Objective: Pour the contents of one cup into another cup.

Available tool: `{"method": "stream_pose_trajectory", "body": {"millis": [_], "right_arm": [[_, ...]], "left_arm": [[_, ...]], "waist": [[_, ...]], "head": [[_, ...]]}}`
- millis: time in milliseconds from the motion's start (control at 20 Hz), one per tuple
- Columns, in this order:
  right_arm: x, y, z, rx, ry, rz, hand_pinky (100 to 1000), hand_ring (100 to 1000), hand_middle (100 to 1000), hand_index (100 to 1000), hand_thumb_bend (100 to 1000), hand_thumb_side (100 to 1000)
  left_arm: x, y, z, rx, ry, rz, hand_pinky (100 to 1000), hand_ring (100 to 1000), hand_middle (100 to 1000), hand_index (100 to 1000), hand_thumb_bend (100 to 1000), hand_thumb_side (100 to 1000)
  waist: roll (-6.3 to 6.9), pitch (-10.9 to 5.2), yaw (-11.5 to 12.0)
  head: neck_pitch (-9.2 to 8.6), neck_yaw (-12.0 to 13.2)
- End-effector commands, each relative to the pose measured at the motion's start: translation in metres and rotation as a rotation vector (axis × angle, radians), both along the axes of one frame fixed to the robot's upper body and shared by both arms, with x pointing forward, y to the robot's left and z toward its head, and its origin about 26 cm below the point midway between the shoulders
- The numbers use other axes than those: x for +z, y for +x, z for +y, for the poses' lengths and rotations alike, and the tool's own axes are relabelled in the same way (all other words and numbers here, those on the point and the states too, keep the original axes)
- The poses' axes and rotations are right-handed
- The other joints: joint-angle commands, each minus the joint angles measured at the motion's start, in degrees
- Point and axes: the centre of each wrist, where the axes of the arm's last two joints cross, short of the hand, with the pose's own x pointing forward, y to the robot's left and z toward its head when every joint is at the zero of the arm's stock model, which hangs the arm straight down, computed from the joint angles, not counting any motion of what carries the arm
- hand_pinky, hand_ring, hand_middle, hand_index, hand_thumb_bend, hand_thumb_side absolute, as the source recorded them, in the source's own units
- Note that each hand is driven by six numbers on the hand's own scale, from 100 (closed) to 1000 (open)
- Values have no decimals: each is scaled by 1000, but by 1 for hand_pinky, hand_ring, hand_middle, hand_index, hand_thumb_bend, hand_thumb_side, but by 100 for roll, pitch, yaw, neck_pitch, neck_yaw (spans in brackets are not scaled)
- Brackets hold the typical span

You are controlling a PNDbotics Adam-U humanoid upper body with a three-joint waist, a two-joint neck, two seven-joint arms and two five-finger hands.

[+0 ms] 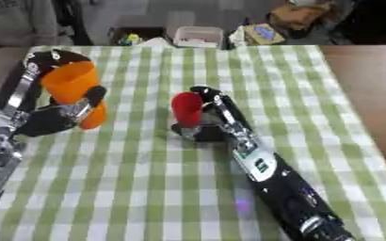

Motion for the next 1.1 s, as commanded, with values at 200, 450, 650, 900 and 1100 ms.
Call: {"method": "stream_pose_trajectory", "body": {"millis": [200,450,650,900,1100], "right_arm": [[5,2,9,-20,19,-29,606,584,495,717,481,208],[8,2,13,-42,47,-52,582,540,430,643,297,136],[10,2,13,-62,74,-62,566,521,384,588,199,100],[15,1,12,-80,98,-80,571,538,399,590,170,100],[22,-2,12,-52,82,-99,587,564,418,600,201,100]], "left_arm": [[11,-2,-3,-21,-6,-31,100,125,103,677,431,451],[11,-2,-3,-27,-5,-28,100,128,106,679,414,457],[10,-1,-3,-29,-4,-25,100,130,108,681,402,458],[12,-2,-2,-33,-5,-30,100,130,109,681,397,459],[16,-2,0,-31,3,-28,100,131,110,682,404,464]], "waist": [[14,-82,16],[24,-85,20],[27,-95,2],[33,-124,-33],[32,-170,-88]], "head": [[-54,-32],[-51,-49],[-49,-46],[-49,-41],[-38,-22]]}}
